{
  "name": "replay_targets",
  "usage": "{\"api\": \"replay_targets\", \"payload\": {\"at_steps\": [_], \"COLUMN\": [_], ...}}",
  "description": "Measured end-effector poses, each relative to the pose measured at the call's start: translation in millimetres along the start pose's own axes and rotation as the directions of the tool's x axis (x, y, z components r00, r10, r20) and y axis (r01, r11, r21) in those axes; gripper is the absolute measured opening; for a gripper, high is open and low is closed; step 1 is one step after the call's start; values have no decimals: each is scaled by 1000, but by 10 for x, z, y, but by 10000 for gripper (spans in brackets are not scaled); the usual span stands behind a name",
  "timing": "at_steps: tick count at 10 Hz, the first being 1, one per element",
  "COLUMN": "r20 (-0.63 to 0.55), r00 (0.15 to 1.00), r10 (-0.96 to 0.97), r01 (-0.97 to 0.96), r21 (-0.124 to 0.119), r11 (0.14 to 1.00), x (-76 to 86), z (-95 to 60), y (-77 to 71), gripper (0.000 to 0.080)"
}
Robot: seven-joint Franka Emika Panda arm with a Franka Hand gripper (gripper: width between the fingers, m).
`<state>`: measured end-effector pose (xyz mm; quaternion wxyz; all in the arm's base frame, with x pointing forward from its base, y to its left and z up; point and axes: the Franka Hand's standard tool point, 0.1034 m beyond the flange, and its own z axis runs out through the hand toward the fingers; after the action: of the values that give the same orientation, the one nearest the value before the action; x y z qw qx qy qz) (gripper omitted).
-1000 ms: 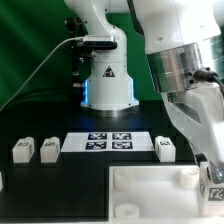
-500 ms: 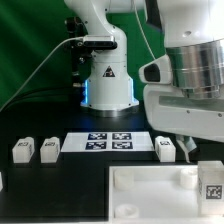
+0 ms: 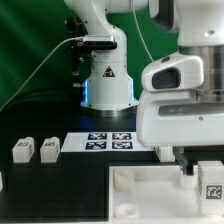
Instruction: Assemble one leg
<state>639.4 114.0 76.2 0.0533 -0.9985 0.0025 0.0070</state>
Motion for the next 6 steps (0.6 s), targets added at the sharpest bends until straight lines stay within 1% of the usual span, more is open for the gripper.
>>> {"api": "replay_targets", "payload": {"at_steps": [2, 3, 4, 5, 6], "r20": [2, 4, 8, 10, 11], "r00": [1000, 993, 967, 932, 888], "r10": [31, 122, 253, 362, 460], "r01": [-31, -122, -253, -362, -460], "r21": [1, 9, 12, 9, 7], "r11": [1000, 992, 967, 932, 888], "x": [-6, -11, -16, -21, -23], "z": [10, 13, 16, 21, 22], "y": [7, -9, -26, -4, 0], "gripper": [649, 523, 323, 294, 294]}}
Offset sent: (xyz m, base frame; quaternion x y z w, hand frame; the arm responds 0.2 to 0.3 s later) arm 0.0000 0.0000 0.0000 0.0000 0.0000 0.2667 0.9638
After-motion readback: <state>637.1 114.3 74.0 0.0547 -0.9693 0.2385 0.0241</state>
